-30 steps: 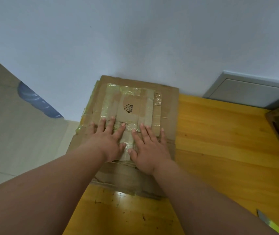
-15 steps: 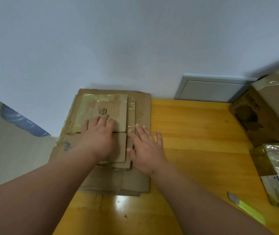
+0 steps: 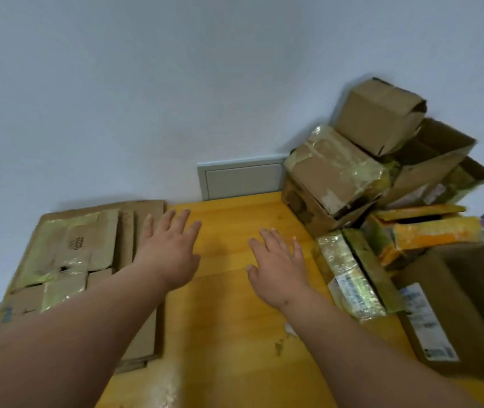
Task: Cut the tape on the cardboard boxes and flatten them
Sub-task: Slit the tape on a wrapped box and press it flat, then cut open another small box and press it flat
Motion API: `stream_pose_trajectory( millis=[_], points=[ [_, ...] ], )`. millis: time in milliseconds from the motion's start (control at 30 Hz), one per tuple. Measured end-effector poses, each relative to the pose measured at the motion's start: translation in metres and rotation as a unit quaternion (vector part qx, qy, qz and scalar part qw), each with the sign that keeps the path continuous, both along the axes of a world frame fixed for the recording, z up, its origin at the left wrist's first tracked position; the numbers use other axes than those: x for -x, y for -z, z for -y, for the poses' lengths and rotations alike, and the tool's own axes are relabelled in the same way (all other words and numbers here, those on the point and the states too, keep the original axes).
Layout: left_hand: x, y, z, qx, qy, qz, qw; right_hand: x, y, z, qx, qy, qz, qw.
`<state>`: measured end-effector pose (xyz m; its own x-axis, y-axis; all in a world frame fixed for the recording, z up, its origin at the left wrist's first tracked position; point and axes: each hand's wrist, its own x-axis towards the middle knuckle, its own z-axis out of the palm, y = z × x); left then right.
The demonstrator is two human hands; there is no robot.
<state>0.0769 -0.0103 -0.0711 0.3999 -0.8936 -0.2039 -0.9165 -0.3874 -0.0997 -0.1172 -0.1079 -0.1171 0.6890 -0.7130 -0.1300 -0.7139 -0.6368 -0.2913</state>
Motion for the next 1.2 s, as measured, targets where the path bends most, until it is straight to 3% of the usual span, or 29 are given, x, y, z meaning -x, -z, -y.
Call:
stream_pose_trajectory(
  millis=[333,700,1200],
  points=[
    [0.102,-0.036,0.094,0.041,0.06,0.02,0.997,0.112,-0.046,0.083,0.061,0.086,0.058,0.993],
    [0.13,-0.065,0.179,0.087,0.141,0.032,0.986,0.152,-0.08,0.14,0.118,0.209,0.083,0.967],
    [0.177,-0.078,0.306,0.126,0.11,0.044,0.985,0.139,-0.105,0.29,0.002,0.269,0.269,0.925]
  ],
)
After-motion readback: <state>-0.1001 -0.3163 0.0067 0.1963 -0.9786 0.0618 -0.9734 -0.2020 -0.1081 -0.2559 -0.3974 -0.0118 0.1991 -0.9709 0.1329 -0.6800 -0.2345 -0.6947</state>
